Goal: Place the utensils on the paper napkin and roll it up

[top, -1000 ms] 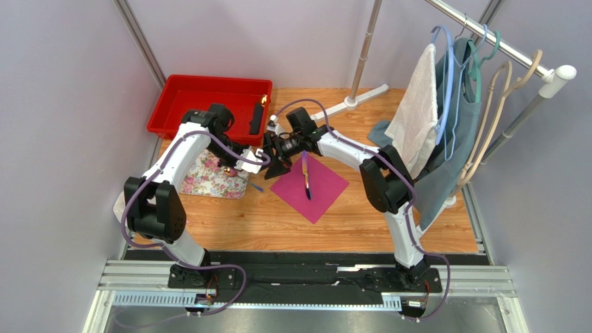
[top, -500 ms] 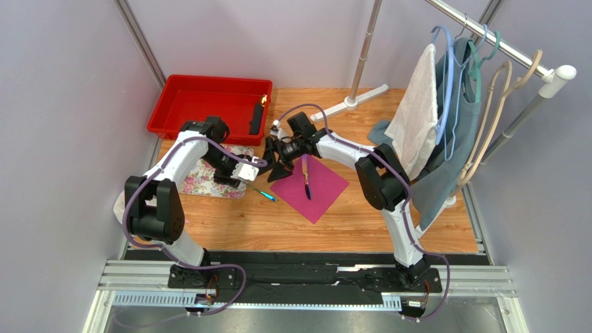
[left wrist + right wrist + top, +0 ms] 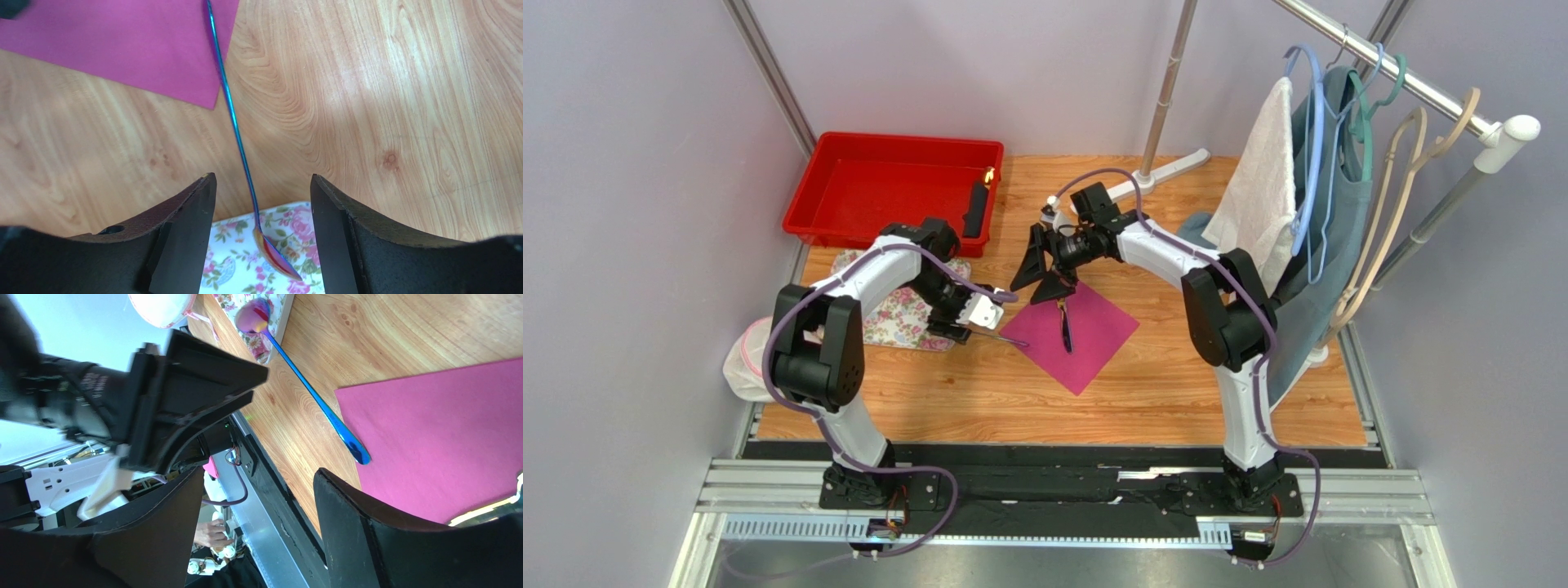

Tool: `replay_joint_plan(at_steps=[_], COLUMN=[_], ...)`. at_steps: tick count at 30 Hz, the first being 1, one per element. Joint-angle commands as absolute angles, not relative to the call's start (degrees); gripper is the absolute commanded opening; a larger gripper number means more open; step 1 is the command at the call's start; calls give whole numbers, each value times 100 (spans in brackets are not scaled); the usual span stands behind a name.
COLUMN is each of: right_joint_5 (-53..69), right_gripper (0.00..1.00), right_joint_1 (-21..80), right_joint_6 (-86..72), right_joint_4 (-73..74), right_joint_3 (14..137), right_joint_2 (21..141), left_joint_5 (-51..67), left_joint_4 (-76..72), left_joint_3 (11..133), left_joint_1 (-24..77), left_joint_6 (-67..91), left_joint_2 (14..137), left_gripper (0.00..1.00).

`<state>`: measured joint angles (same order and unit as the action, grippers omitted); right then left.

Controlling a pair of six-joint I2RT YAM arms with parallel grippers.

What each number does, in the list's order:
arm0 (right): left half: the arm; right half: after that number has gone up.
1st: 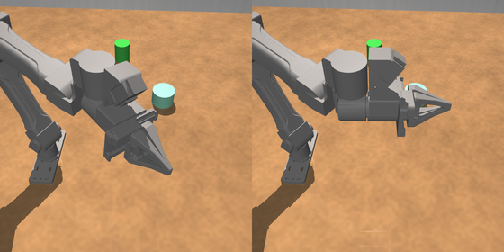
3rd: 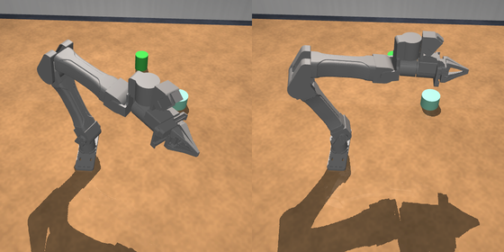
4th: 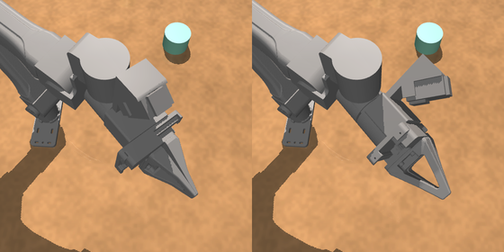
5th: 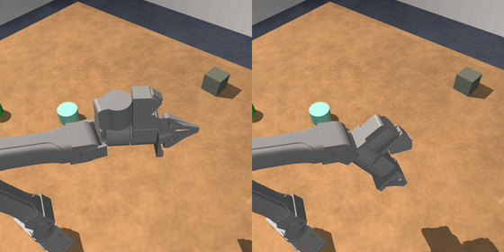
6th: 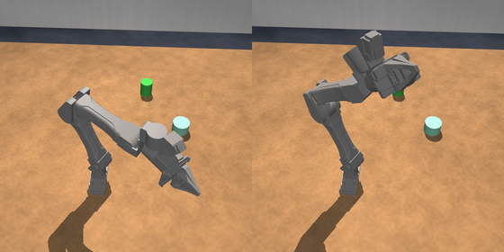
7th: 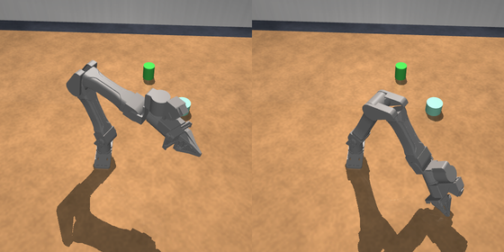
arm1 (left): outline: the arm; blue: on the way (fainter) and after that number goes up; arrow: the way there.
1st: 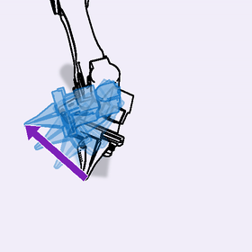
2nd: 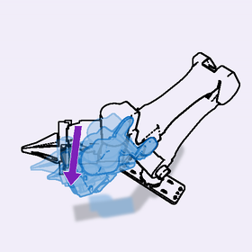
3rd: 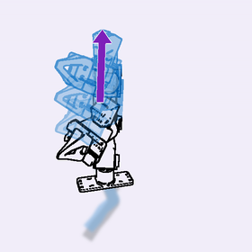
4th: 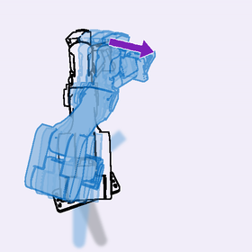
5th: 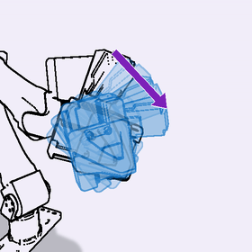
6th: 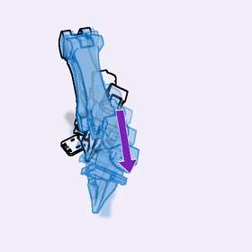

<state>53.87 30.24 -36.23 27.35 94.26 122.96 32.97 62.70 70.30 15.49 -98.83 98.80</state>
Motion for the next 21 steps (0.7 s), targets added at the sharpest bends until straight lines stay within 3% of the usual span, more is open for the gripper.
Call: replay_joint_plan(at_steps=[1,21], right_joint_5=[5397,5405], right_gripper=[70,69], right_joint_1=[2962,2839], right_joint_6=[-3392,-3366], right_joint_4=[2892,3067], right_joint_3=[9317,9229], right_joint_2=[11865,11742], left_joint_5=[3288,2338], left_joint_4=[5951,5256], left_joint_3=[6917,6908], left_joint_1=[1766,2338], left_joint_6=[-9634,-8684], left_joint_2=[10054,10441], left_gripper=[66,48])
